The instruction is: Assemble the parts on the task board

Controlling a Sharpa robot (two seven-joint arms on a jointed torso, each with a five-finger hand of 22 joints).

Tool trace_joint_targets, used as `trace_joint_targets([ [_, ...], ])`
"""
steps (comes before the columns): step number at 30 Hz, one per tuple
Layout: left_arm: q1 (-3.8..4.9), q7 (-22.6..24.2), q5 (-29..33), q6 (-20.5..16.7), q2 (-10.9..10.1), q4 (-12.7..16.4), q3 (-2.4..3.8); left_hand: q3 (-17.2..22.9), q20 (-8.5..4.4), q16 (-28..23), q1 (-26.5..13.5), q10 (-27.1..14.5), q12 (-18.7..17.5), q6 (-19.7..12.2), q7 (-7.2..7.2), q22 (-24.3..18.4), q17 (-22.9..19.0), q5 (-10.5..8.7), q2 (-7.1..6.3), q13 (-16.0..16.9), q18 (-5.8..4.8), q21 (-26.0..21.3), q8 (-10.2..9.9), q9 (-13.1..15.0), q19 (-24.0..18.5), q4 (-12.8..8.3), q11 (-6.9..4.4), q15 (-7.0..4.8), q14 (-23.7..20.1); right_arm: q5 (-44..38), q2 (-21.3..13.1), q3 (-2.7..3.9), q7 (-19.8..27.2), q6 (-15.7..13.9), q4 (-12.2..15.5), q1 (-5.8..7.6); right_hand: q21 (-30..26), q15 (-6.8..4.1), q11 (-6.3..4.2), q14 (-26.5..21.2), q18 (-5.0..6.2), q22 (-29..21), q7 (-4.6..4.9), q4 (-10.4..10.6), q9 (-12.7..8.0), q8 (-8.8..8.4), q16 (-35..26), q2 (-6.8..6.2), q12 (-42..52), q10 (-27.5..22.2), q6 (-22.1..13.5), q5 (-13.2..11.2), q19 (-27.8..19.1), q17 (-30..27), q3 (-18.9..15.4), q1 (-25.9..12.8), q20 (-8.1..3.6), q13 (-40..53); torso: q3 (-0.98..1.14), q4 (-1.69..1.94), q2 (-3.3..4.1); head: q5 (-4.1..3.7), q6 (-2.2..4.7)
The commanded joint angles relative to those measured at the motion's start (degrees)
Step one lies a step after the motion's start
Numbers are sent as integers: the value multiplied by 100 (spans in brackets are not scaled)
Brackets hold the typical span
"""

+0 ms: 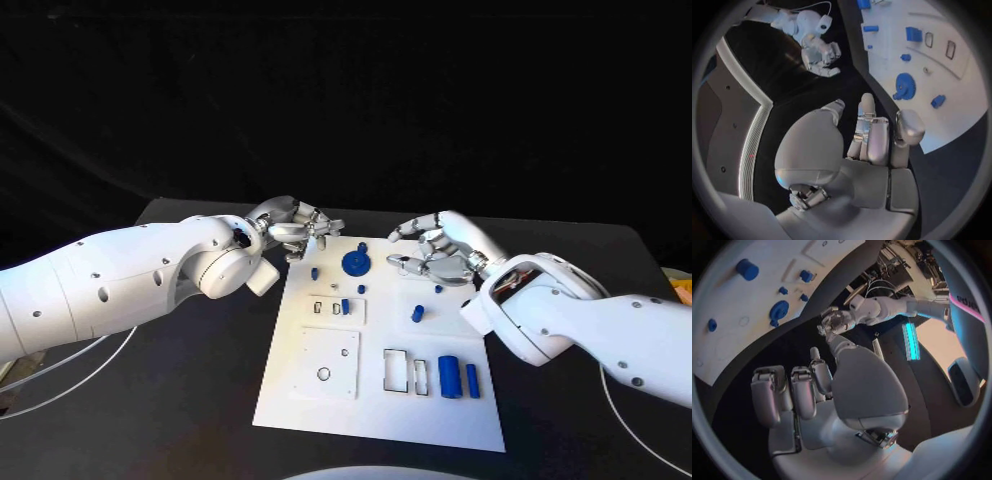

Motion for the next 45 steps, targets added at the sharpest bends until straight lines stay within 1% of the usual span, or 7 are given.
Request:
trace_joint_targets([
  [1, 11, -1288, -1273, 775, 41, 21, 5, -128, -11, 295, -161, -29, 849, -141, -32, 436, 402, 10, 69, 703, -152, 262, 321, 251, 155, 5, -22, -24, 295, 1242, -162, 6, 416, 202, 42, 90, -35, 4, -18, 524, -4, 1305, 12, 27, 6, 48, -25, 1, -25, -20, 37, 74, 431, 1204, 9, 34, 2, -9, 41, -10, -76, 22, -37],
  [4, 27, -1772, -1810, 1013, 88, 65, 6, -257, -25, 347, -397, 133, 1446, -174, -68, 593, 463, 13, 179, 1295, -174, 350, 520, 395, 214, 12, -64, -42, 310, 1434, -325, 12, 405, 240, 36, 189, -40, 3, -19, 523, -2, 1302, 13, 38, 5, 62, -26, -5, -28, -23, 30, 148, 428, 1199, 17, 31, 0, -12, 59, -9, -106, 22, -62],
  [8, 50, -2270, -2243, 1241, 178, 84, 7, -347, -43, 412, -485, 287, 1874, -199, -101, 762, 547, 13, 236, 1740, -203, 432, 677, 506, 293, 14, -92, -65, 334, 1539, -441, 15, 362, 286, -33, 268, -49, 2, -19, 523, 0, 1296, 13, 43, 2, 71, -28, -11, -34, -32, 16, 211, 423, 1196, 27, 34, -1, -22, 80, -19, -139, 34, -107],
  [14, 78, -2637, -2513, 1602, 351, 2, 5, -406, -61, 491, -516, 420, 2225, -217, -134, 905, 653, 18, 301, 2113, -228, 499, 843, 631, 362, 14, -121, -88, 364, 1585, -490, 16, 301, 335, -158, 310, -57, 2, -18, 522, 2, 1290, 15, 45, 0, 69, -29, -17, -43, -44, 7, 223, 418, 1192, 27, 32, -2, -33, 99, -18, -157, 24, -150],
  [22, 98, -2824, -2668, 1998, 541, -39, -1, -460, -78, 648, -555, 449, 2389, -293, -139, 1118, 883, 14, 354, 2273, -268, 589, 938, 727, 487, 14, -125, -94, 426, 1499, -487, 16, 189, 368, -262, 328, -69, 3, -15, 520, 6, 1282, 17, 50, -2, 69, -31, -29, -49, -54, -4, 235, 411, 1185, 22, 24, -2, -43, 101, -10, -155, 9, -198],
  [34, 242, -2912, -2751, 2271, 838, -127, -183, -617, -78, 740, -716, 435, 2490, -376, -130, 1270, 1012, -4, 368, 2354, -297, 655, 1012, 815, 577, 21, -116, -85, 456, 1376, -447, 15, 78, 379, -353, 331, -78, 5, -13, 518, 8, 1276, 20, 63, -4, 70, -34, -45, -55, -61, -16, 241, 406, 1176, 12, 5, -1, -50, 99, -21, -151, 11, -232],
  [45, 271, -2972, -2807, 2421, 999, -263, -238, -638, -77, 758, -745, 421, 2494, -388, -130, 1294, 1039, -1, 399, 2350, -301, 665, 1026, 830, 590, 20, -115, -84, 462, 1301, -447, 15, 7, 384, -373, 331, -85, 6, -12, 516, 10, 1271, 20, 68, -6, 70, -37, -49, -56, -62, -23, 244, 402, 1169, 10, -1, -1, -51, 91, -22, -138, 13, -254],
])
